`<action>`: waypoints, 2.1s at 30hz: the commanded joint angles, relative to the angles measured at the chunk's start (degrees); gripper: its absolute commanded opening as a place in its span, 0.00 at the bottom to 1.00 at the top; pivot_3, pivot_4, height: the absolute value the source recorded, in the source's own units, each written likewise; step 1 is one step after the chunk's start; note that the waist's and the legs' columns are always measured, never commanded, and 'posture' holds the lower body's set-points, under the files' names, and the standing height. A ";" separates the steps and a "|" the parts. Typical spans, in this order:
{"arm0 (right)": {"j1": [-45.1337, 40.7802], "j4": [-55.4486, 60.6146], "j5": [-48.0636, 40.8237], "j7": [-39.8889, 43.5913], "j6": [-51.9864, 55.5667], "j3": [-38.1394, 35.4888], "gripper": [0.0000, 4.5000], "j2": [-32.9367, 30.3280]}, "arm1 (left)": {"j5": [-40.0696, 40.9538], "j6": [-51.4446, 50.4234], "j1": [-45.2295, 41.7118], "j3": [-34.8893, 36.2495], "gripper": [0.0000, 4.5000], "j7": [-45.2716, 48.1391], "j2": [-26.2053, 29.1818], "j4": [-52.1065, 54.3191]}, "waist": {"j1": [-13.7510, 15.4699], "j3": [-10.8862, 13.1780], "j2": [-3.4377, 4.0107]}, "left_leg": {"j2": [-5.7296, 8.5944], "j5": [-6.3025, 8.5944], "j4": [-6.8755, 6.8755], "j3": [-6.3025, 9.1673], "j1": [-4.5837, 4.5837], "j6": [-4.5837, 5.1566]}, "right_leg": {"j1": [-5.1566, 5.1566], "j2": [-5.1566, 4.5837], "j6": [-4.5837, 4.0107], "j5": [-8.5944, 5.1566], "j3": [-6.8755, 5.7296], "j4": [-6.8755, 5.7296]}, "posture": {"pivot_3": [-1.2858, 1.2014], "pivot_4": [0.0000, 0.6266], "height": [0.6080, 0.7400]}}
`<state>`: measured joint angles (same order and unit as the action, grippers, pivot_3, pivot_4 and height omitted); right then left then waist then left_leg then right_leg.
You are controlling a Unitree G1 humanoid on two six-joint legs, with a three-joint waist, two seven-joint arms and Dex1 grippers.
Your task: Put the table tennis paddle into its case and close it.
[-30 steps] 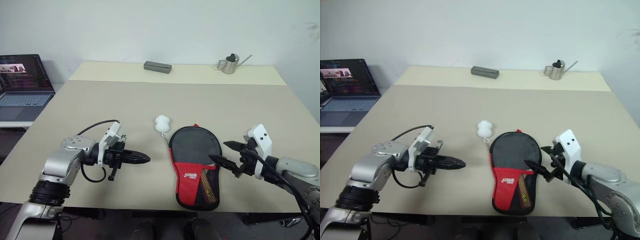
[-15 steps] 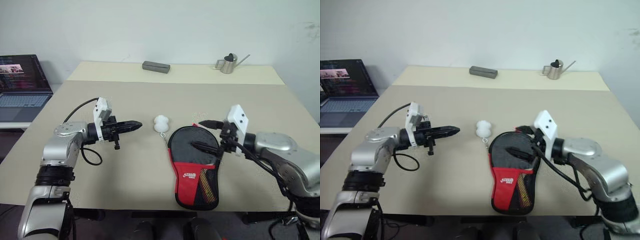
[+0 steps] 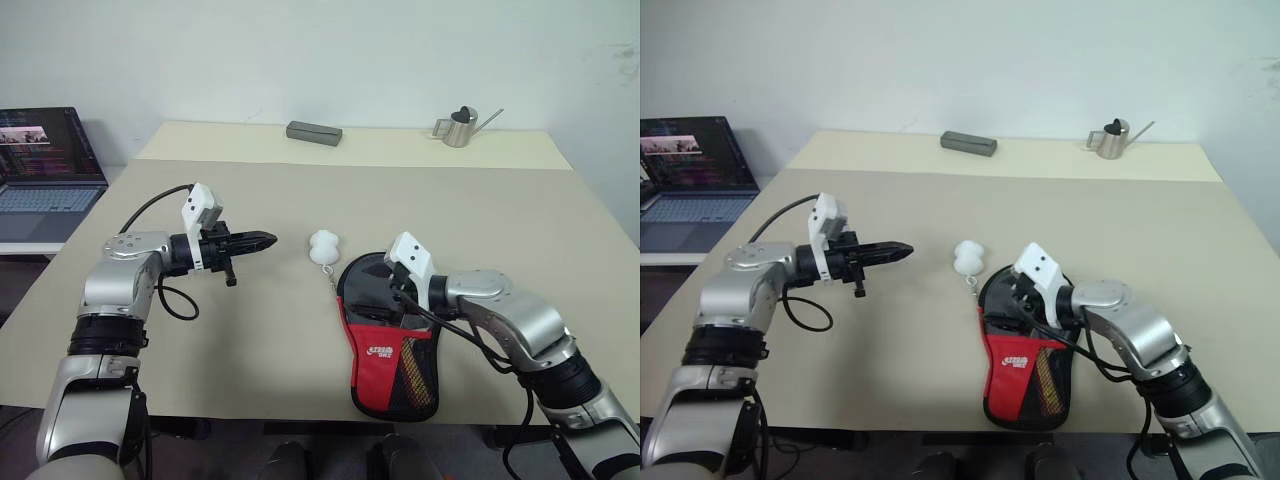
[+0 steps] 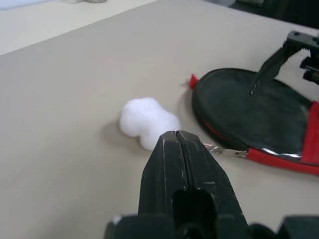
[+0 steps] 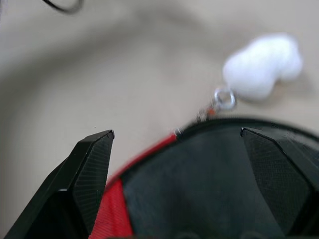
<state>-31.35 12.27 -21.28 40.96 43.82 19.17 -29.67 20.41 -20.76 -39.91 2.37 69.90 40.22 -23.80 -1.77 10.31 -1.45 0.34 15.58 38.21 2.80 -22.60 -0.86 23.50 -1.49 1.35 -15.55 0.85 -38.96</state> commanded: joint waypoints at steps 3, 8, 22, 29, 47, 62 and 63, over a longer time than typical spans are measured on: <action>1.15 -6.82 6.24 -0.40 -5.25 1.69 0.99 0.79 | -2.98 1.45 -2.31 -1.01 0.00 -3.87 -2.07 -1.88 | 0.04 0.00 0.00 | 0.00 0.00 0.00 0.00 0.00 0.00 | 0.00 0.00 0.00 0.00 0.00 0.00 | 0.52 0.24 1.00; 1.96 -8.87 8.67 0.20 -7.26 1.94 0.99 1.55 | -3.73 -1.49 -4.67 -1.00 0.00 -6.63 -4.39 -5.13 | 0.03 -0.01 -0.02 | 0.00 0.00 0.04 -0.02 0.04 0.00 | -0.01 0.00 0.00 0.00 -0.02 -0.06 | 0.52 0.24 1.00; 2.45 -8.78 10.41 0.92 -6.81 2.06 1.00 2.97 | -4.40 -5.78 -3.64 -2.09 0.76 -11.00 -7.75 -1.78 | -0.12 -0.02 -0.02 | -0.02 0.00 0.09 -0.01 0.10 -0.01 | -0.06 0.03 -0.01 0.02 0.00 -0.10 | 0.52 0.24 1.00; 3.01 -8.41 11.06 1.91 -6.47 2.92 1.00 3.06 | -6.81 -7.34 -3.03 -3.92 0.99 -18.45 -13.25 -1.09 | -0.04 -0.04 -0.03 | -0.01 0.00 0.10 0.03 0.12 -0.01 | -0.11 0.01 -0.01 0.02 0.02 -0.09 | 0.52 0.24 1.00; 3.36 -7.51 12.35 1.65 -5.71 2.82 1.00 4.64 | -11.53 0.34 -16.88 -3.16 0.99 -30.67 -23.88 -28.29 | -0.10 -0.08 -0.07 | 0.01 0.00 0.10 -0.02 0.26 -0.01 | -0.22 0.02 0.00 0.02 -0.06 -0.11 | 0.52 0.24 1.00; 4.54 -9.91 12.20 -0.90 -5.27 -1.20 1.00 6.17 | -12.96 -0.96 -17.28 -4.53 0.40 -26.58 -25.16 -29.88 | -0.09 -0.10 -0.07 | 0.02 -0.01 0.09 -0.04 0.38 -0.02 | -0.29 0.03 0.00 0.02 -0.05 -0.13 | 0.52 0.24 1.00; 4.71 -10.90 12.19 -0.81 -5.39 -2.07 1.00 5.77 | -13.08 -1.08 -17.11 -4.65 0.33 -26.37 -25.02 -29.60 | -0.06 -0.11 -0.08 | 0.02 -0.01 0.09 -0.04 0.43 -0.02 | -0.33 0.03 0.00 0.02 -0.05 -0.13 | 0.52 0.24 1.00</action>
<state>-27.96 4.19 -9.74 40.91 37.29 18.24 -23.14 8.30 -21.19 -56.91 -1.89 43.34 14.85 -54.45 -1.83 10.20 -1.53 0.37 15.57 38.30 2.76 -22.12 -0.88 23.12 -1.46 1.35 -15.52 0.80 -39.09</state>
